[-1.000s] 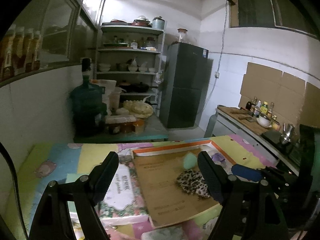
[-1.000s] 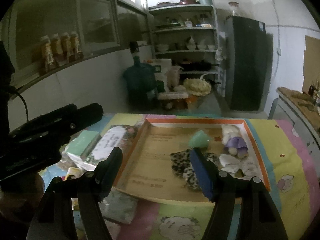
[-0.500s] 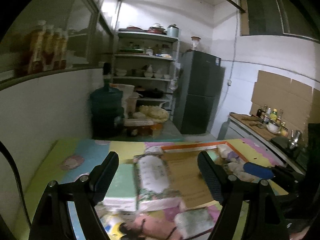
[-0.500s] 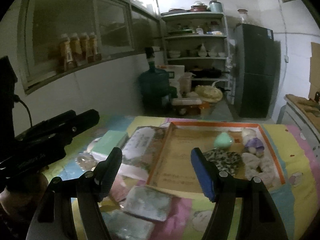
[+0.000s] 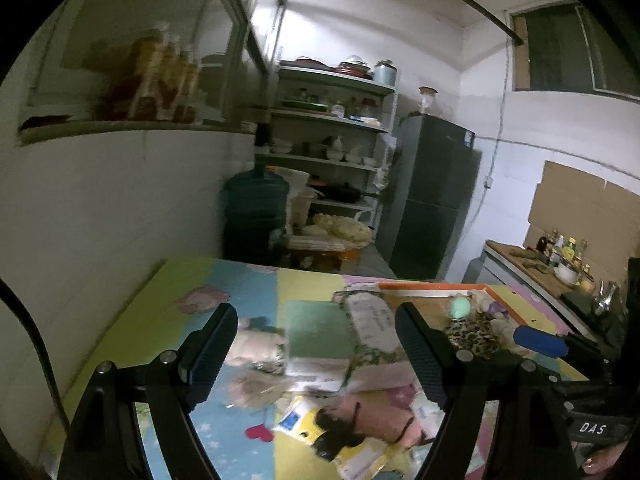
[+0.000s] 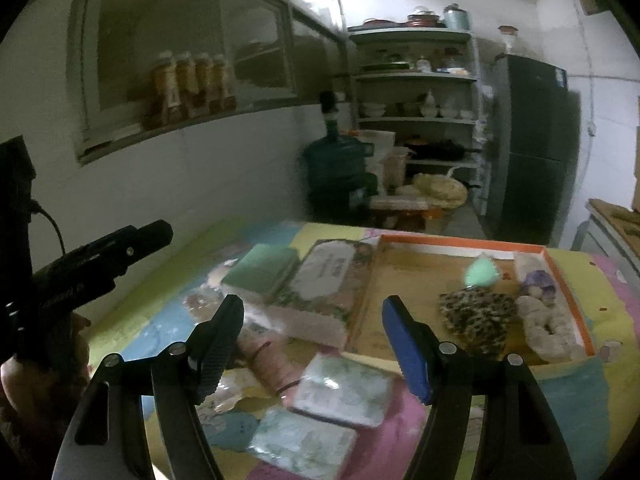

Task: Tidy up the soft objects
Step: 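Move both tools back from the tray toward the pile on the mat, then grasp the yellow snack bag with the right tool while the left tool grasps the clear plastic bag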

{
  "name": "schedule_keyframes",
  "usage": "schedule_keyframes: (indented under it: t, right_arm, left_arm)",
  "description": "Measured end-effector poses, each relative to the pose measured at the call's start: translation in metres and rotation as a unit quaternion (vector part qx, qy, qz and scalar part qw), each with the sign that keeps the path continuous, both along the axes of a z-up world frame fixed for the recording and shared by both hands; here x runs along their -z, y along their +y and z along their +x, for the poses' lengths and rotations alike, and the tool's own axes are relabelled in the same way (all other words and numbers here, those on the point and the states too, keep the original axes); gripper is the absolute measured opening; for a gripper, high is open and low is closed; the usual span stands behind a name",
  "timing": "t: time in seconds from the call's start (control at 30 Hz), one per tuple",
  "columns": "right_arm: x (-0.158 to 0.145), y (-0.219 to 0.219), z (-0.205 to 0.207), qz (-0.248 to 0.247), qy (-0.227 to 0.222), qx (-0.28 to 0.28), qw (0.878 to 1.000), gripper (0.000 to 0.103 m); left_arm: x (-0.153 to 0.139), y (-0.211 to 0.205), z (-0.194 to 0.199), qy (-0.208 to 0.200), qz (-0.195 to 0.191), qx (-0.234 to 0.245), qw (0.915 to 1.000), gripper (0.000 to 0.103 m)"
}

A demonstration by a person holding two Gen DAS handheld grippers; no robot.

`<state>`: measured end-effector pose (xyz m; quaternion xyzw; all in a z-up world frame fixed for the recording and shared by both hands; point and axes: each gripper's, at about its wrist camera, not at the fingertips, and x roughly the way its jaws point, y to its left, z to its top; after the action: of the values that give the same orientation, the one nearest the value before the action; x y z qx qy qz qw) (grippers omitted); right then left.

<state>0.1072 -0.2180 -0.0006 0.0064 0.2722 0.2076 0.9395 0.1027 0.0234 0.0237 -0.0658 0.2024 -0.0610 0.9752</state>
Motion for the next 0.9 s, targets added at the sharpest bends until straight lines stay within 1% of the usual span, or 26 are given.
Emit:
schedule_keyframes:
  t: [0.13, 0.23, 0.33, 0.47, 0.67, 0.8, 0.9]
  right_arm:
    - [0.009, 0.017, -0.001, -0.003, 0.011, -0.032, 0.999, 0.073]
    - [0.02, 0.032, 0.0, -0.008, 0.024, -0.059, 0.998, 0.073]
    - [0.035, 0.053, 0.005, -0.018, 0.044, -0.091, 0.995, 0.073]
    - [0.054, 0.075, 0.013, -0.031, 0.071, -0.124, 0.989, 0.073]
    - [0.075, 0.098, 0.028, -0.055, 0.098, -0.154, 0.982, 0.073]
    - [0.086, 0.108, 0.035, -0.066, 0.113, -0.162, 0.978, 0.073]
    - [0.092, 0.113, 0.037, -0.073, 0.121, -0.166, 0.976, 0.069]
  left_arm:
    - [0.005, 0.019, -0.009, -0.005, 0.007, -0.028, 0.9996, 0.081]
    - [0.01, 0.031, -0.017, -0.009, 0.005, -0.042, 0.9991, 0.081]
    - [0.015, 0.044, -0.024, -0.013, 0.004, -0.054, 0.9984, 0.081]
    - [0.025, 0.061, -0.027, -0.006, -0.001, -0.067, 0.9978, 0.081]
    - [0.036, 0.075, -0.027, 0.006, -0.01, -0.071, 0.9974, 0.081]
    - [0.042, 0.083, -0.024, 0.014, -0.016, -0.072, 0.9972, 0.081]
    - [0.047, 0.088, -0.022, 0.018, -0.021, -0.071, 0.9971, 0.081]
